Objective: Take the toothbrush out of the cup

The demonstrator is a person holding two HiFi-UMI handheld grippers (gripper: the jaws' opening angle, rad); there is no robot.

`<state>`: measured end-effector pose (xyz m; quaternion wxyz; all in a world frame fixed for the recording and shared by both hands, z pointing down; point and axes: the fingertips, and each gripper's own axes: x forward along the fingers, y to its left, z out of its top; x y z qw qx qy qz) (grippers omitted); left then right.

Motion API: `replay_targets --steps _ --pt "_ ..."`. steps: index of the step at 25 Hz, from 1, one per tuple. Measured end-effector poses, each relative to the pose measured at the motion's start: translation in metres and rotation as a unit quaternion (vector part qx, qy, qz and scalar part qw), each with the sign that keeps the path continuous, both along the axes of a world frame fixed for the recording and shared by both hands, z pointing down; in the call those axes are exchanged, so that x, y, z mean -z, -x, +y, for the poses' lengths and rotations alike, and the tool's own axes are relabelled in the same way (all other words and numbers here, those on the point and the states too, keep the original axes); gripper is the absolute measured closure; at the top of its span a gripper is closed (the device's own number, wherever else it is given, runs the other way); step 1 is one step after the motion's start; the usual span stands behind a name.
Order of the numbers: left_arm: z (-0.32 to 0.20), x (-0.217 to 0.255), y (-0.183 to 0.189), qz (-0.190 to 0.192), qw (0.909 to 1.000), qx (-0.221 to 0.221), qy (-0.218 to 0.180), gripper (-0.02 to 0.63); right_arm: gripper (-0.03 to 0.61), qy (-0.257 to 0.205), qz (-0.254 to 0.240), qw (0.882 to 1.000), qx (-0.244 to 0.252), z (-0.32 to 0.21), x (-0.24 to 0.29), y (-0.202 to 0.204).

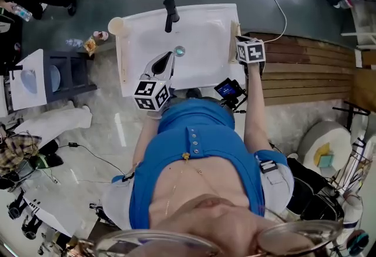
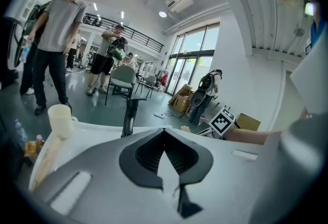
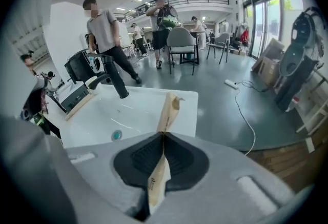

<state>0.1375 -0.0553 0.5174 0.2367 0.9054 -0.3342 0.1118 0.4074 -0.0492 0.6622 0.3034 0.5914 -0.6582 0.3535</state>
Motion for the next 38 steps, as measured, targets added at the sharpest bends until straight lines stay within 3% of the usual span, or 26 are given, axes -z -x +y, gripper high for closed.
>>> replay_targets --steps 22,38 --pt "-0.004 -0.002 0.012 0.008 0.9996 0.025 0.011 0.612 0.555 0.033 0.0 0.999 -0.033 0.001 -0.046 -0.011" --pt "-0.006 -0.001 0.02 0.009 0.9991 0.04 0.012 0.612 0.471 0.026 0.016 0.999 -0.023 0.006 -0.03 -0.011"
